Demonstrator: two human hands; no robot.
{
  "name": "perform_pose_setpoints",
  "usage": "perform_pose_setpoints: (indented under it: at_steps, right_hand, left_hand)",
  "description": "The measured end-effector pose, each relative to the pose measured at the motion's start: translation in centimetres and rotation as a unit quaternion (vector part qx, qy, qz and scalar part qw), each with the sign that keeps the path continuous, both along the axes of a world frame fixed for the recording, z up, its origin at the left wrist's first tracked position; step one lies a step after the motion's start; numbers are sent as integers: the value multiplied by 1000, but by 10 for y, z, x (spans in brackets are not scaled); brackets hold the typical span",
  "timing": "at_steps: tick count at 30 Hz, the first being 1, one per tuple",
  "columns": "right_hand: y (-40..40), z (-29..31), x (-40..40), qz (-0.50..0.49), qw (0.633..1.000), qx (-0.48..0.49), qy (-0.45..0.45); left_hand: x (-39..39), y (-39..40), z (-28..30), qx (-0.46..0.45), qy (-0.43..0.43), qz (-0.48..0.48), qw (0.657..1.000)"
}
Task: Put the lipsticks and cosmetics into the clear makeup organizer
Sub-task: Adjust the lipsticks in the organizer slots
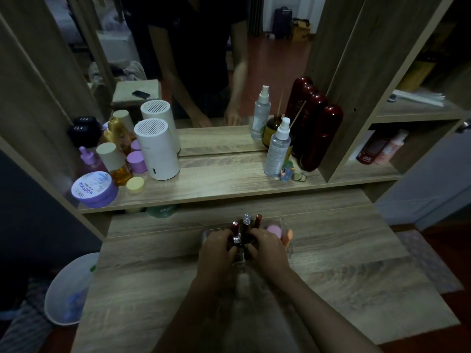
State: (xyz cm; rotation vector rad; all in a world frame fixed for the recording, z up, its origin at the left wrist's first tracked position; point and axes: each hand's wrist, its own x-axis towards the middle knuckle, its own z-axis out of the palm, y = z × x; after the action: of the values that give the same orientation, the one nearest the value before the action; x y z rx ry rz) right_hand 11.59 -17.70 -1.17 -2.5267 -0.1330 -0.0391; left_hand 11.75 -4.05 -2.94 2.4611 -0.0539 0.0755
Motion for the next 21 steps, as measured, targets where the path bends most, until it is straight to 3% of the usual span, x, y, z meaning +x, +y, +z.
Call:
perform_pose_setpoints:
  at_steps: [8,17,21]
  right_hand:
    - [-2,3,-3,-5,1000,20,-1]
    - [-8,38,6,-40,992,39,-112]
    - [-3,44,16,19,992,-29,-121]
  left_hand:
    - [-1,2,2,-31,-10,-9,999]
    - [8,9,28,-67,-62,18,996]
    - [14,4,34,-65,-48,-18,997]
